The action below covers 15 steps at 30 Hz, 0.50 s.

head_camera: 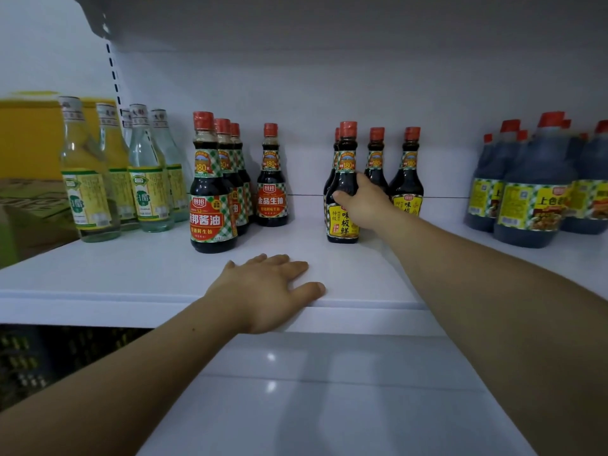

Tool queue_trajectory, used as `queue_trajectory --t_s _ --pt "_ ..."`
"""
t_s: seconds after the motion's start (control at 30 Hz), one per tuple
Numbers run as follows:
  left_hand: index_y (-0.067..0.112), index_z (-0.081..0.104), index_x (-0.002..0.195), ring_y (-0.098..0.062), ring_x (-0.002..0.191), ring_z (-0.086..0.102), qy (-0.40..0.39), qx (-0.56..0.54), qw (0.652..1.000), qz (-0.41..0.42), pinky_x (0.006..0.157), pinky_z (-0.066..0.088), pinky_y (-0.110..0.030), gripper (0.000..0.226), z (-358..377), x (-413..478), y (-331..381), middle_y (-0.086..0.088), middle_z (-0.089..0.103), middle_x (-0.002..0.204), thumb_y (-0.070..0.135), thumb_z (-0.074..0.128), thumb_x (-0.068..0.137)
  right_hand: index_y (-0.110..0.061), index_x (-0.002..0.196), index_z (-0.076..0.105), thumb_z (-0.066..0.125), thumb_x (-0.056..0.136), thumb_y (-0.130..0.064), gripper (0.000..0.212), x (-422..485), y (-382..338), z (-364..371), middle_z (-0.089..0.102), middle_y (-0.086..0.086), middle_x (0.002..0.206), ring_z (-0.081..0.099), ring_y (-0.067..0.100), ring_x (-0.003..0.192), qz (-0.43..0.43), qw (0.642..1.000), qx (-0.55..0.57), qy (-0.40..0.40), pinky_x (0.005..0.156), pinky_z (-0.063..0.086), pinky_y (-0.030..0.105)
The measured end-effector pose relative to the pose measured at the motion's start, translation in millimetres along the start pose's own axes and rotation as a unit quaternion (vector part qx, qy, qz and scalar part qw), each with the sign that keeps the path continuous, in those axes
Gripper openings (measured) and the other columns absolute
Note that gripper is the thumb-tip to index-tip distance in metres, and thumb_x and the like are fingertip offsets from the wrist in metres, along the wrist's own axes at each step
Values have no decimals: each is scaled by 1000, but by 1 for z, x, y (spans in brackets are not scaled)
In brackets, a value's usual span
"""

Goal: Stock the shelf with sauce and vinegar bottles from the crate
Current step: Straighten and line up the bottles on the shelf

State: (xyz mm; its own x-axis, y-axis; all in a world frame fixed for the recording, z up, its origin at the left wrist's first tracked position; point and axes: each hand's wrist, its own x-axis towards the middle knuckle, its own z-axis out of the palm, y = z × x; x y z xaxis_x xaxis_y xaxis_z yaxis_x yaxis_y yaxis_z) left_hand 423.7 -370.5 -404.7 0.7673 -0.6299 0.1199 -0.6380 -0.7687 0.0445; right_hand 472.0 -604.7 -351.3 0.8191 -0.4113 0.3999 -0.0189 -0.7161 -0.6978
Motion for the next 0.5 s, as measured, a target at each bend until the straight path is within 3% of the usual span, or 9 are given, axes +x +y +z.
queue_trajectory --t_s 0.3,0.5 --pt "46 21 144 -15 143 17 1 -6 1000 3 112 17 -50 73 0 0 -1 14 20 155 79 15 79 -19 144 34 55 96 -35 55 22 7 9 55 10 128 50 22 100 -3 1000 5 7 84 39 31" --pt "47 21 143 -13 142 17 4 -6 1000 2 112 18 -50 73 0 1 -2 14 19 155 80 14 78 -19 144 35 54 96 -34 53 30 10 15 56 10 125 53 25 103 1 999 30 10 84 41 32"
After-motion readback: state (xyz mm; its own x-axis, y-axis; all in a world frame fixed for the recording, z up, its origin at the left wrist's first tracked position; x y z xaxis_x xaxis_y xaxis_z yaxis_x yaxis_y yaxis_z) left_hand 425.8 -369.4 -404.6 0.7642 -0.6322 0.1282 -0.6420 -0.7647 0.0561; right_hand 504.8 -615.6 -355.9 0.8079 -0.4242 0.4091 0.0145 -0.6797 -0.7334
